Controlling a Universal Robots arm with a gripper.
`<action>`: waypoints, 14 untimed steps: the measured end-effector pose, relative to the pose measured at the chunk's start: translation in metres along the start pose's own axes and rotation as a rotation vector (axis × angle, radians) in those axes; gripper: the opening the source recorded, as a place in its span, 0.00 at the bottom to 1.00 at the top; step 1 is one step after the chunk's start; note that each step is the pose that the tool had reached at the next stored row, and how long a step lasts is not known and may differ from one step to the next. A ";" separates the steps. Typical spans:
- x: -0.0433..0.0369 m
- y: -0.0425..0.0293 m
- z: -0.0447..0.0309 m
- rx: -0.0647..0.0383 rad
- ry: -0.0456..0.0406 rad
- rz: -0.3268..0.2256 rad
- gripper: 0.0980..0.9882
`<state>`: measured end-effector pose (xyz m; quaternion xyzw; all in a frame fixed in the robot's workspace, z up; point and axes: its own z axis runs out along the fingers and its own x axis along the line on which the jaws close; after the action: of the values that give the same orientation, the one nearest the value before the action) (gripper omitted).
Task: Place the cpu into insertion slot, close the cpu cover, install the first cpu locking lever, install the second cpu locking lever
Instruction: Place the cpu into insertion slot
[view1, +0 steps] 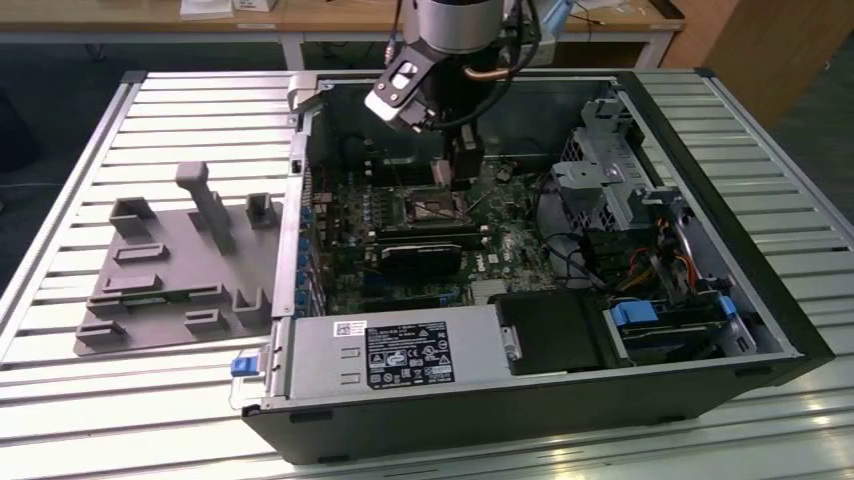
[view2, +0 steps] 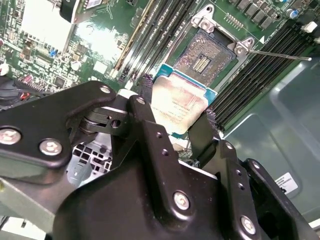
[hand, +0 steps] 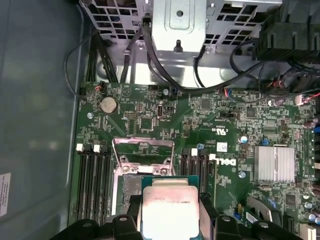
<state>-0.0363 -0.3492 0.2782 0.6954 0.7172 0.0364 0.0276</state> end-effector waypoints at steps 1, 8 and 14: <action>0.0006 -0.0002 0.0006 0.000 -0.0014 0.002 0.49; 0.0013 -0.0036 0.0052 0.000 -0.0125 0.054 0.49; 0.0039 -0.0043 0.0101 0.000 -0.0169 0.083 0.49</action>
<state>-0.0398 -0.3453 0.2678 0.7250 0.6873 0.0318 0.0323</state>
